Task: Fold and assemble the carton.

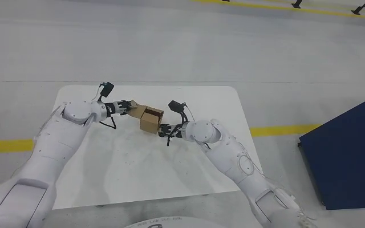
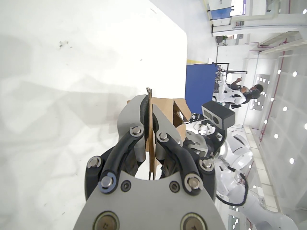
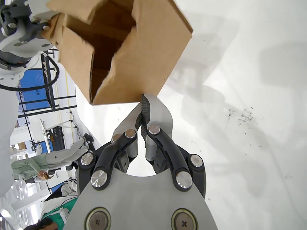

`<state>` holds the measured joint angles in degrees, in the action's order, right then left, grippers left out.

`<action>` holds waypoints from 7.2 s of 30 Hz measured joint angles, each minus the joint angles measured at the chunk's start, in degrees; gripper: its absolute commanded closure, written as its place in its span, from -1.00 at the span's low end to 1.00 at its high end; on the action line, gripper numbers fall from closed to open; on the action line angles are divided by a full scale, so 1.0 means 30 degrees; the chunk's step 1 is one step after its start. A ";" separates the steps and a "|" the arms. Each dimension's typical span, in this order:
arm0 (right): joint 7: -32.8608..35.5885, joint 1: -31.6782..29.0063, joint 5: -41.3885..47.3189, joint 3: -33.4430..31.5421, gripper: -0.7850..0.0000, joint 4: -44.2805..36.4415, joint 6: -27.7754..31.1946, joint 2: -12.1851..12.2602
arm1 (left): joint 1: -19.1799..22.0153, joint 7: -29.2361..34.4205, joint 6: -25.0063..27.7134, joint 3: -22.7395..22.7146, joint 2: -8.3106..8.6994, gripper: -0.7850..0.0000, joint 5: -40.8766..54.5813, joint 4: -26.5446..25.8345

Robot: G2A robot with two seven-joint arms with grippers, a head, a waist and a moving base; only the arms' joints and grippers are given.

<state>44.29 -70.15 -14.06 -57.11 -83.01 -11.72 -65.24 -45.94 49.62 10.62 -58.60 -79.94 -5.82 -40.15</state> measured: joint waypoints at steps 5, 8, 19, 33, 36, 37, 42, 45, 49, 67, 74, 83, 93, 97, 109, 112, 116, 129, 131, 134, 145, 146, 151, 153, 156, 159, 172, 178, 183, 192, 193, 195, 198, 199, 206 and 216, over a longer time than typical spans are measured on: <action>-0.0036 0.0010 0.0049 -0.0203 1.00 0.0147 -0.0600 0.0010 | -0.1045 -0.1877 -0.0310 -0.0135 0.0378 1.00 -0.2048 -0.1949; 0.0096 -0.0006 0.0159 -0.0347 1.00 0.0180 -0.0676 0.0032 | -0.1726 -0.1746 -0.0504 -0.0550 0.0616 1.00 -0.2086 -0.3014; 0.0342 0.1011 -0.0299 0.0798 1.00 0.0898 -0.1869 -0.0325 | -0.3960 -0.2049 -0.0337 -0.1308 0.1205 1.00 -0.2810 -0.6115; 0.0458 0.1754 -0.0153 0.1405 1.00 0.1757 -0.1935 -0.0637 | -0.4736 -0.1364 0.1289 -0.2187 0.1830 -1.00 -0.3906 -0.7706; 0.0474 0.1802 -0.0129 0.1414 1.00 0.1840 -0.1911 -0.0663 | -0.5222 -0.1414 0.2376 -0.2962 0.2111 -1.00 -0.3800 -0.7881; 0.0488 0.1816 -0.0153 0.1428 1.00 0.1857 -0.1906 -0.0671 | -0.5385 -0.1391 0.2761 -0.3296 0.2203 -1.00 -0.3470 -0.7842; 0.0539 0.1823 -0.0188 0.1442 1.00 0.1873 -0.1822 -0.0693 | -0.5580 -0.0563 0.4021 -0.4204 0.2399 -1.00 -0.1218 -0.7134; 0.0580 0.1826 -0.0236 0.1436 1.00 0.1871 -0.1835 -0.0701 | -0.5092 0.0154 0.4037 -0.4179 0.2394 -0.78 -0.0134 -0.6295; 0.0466 0.1719 -0.0247 0.1355 1.00 0.1783 -0.1789 -0.0699 | -0.4147 -0.0287 0.3208 -0.3491 0.2273 0.52 -0.1031 -0.4918; 0.0777 0.1142 -0.0521 0.0885 1.00 0.1199 -0.1362 -0.0533 | -0.2079 -0.0272 0.4489 -0.1377 0.1765 0.76 -0.1551 -0.1991; 0.0848 0.1073 -0.0618 0.0836 1.00 0.1104 -0.1406 -0.0522 | -0.2259 -0.0062 0.5194 -0.1326 0.1837 0.38 -0.1228 -0.2232; 0.0782 0.0933 -0.0689 0.0745 1.00 0.0972 -0.1406 -0.0511 | -0.2245 0.0382 0.5081 -0.1304 0.1907 0.43 -0.0587 -0.2185; 0.0905 0.0882 -0.0737 0.0694 1.00 0.0910 -0.1436 -0.0508 | -0.2364 0.0329 0.5397 -0.1147 0.2011 1.00 -0.0707 -0.2632; 0.0964 0.0898 -0.0751 0.0696 1.00 0.0930 -0.1476 -0.0516 | -0.2477 0.0072 0.5423 -0.1059 0.2083 1.00 -0.1167 -0.2947; 0.1107 0.1200 -0.0820 0.1001 1.00 0.1208 -0.1618 -0.0637 | -0.3080 0.1229 0.3789 -0.1189 0.2278 1.00 0.0015 -0.5006; 0.1116 0.1305 -0.0859 0.1122 1.00 0.1307 -0.1663 -0.0683 | -0.3236 0.1735 0.2777 -0.1274 0.2354 1.00 0.0337 -0.5742; 0.1113 0.1382 -0.0841 0.1194 1.00 0.1393 -0.1619 -0.0722 | -0.3406 0.2175 0.1565 -0.1248 0.2424 1.00 0.0474 -0.6574; 0.1296 0.1458 -0.1130 0.1445 1.00 0.1390 -0.1529 -0.0786 | -0.3096 0.2032 0.0309 0.0397 0.2170 0.76 -0.0455 -0.7314; 0.1359 0.1477 -0.1185 0.1514 1.00 0.1393 -0.1469 -0.0801 | -0.3011 0.1988 0.0306 0.0616 0.2120 0.29 -0.0487 -0.7220; 0.1416 0.1524 -0.1250 0.1615 1.00 0.1428 -0.1464 -0.0831 | -0.2894 0.1923 0.0331 0.0890 0.2059 -0.84 -0.0556 -0.7087; 0.1494 0.1696 -0.1272 0.1783 1.00 0.1619 -0.1443 -0.0926 | -0.2548 0.1769 0.0606 0.1650 0.1873 -1.00 -0.0572 -0.6693; 0.1503 0.1702 -0.1266 0.1785 1.00 0.1629 -0.1432 -0.0930 | -0.2513 0.1755 0.0623 0.1697 0.1858 -1.00 -0.0560 -0.6650; 0.1393 0.1651 -0.1210 0.1649 1.00 0.1632 -0.1359 -0.0922 | -0.2304 0.1499 0.0704 0.1910 0.1795 -1.00 -0.0674 -0.6304; 0.1310 0.1574 -0.1076 0.1472 1.00 0.1615 -0.1300 -0.0895 | -0.2241 0.1272 0.0725 0.1951 0.1793 -1.00 -0.0893 -0.6203; 0.1195 0.1407 -0.0896 0.1172 1.00 0.1523 -0.1201 -0.0838 | -0.2215 0.0809 0.0898 0.1874 0.1838 -1.00 -0.1247 -0.6231; 0.1181 0.1239 -0.0919 0.0995 1.00 0.1374 -0.1103 -0.0781 | -0.2367 0.0440 0.1131 0.1399 0.2008 -1.00 -0.1355 -0.6481; 0.1306 0.0811 -0.1010 0.0572 1.00 0.0924 -0.0948 -0.0635 | -0.3369 0.0287 0.0956 0.0310 0.2630 -0.85 -0.2523 -0.6090; 0.1704 0.1014 -0.0667 0.0727 0.60 0.1157 -0.0815 -0.0707 | -0.2733 -0.0007 0.1469 0.1731 0.2260 -1.00 -0.3711 -0.5612; 0.1740 0.1120 0.0818 0.0440 0.36 0.2132 -0.0010 -0.0797 | -0.2246 -0.0188 0.1739 0.2283 0.2008 -0.98 -0.3564 -0.4996; 0.0787 0.0366 0.3233 -0.0625 0.41 0.3582 0.2738 -0.0739 | -0.1765 -0.0111 0.2244 0.2866 0.1764 -0.94 -0.3593 -0.4066; 0.0698 0.0239 0.3507 -0.0763 0.41 0.3689 0.3204 -0.0722 | -0.1719 -0.0123 0.2289 0.2911 0.1739 -0.93 -0.3572 -0.3974; 0.0665 0.0046 0.3840 -0.0975 0.39 0.3739 0.3939 -0.0681 | -0.1655 -0.0134 0.2345 0.2972 0.1708 -0.92 -0.3561 -0.3842; 0.0996 -0.0211 0.4228 -0.1236 0.36 0.3657 0.4852 -0.0599 | -0.1560 -0.0155 0.2415 0.3067 0.1659 -0.90 -0.3570 -0.3651; 0.1154 -0.0240 0.4297 -0.1297 0.33 0.3658 0.4956 -0.0573 | -0.1524 -0.0159 0.2435 0.3100 0.1641 -0.90 -0.3571 -0.3588; 0.1364 -0.0296 0.4698 -0.1462 0.34 0.3731 0.5516 -0.0522 | -0.1317 -0.0065 0.2448 0.3292 0.1520 -0.87 -0.3441 -0.3144; 0.1892 0.0004 0.4609 -0.1182 0.32 0.3861 0.5488 -0.0525 | -0.0948 0.0025 0.2440 0.3600 0.1314 -0.87 -0.3323 -0.2496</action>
<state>49.97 -70.14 -0.23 -60.65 -71.42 4.74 -66.82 -48.78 49.70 17.94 -47.80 -76.00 -15.79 -47.64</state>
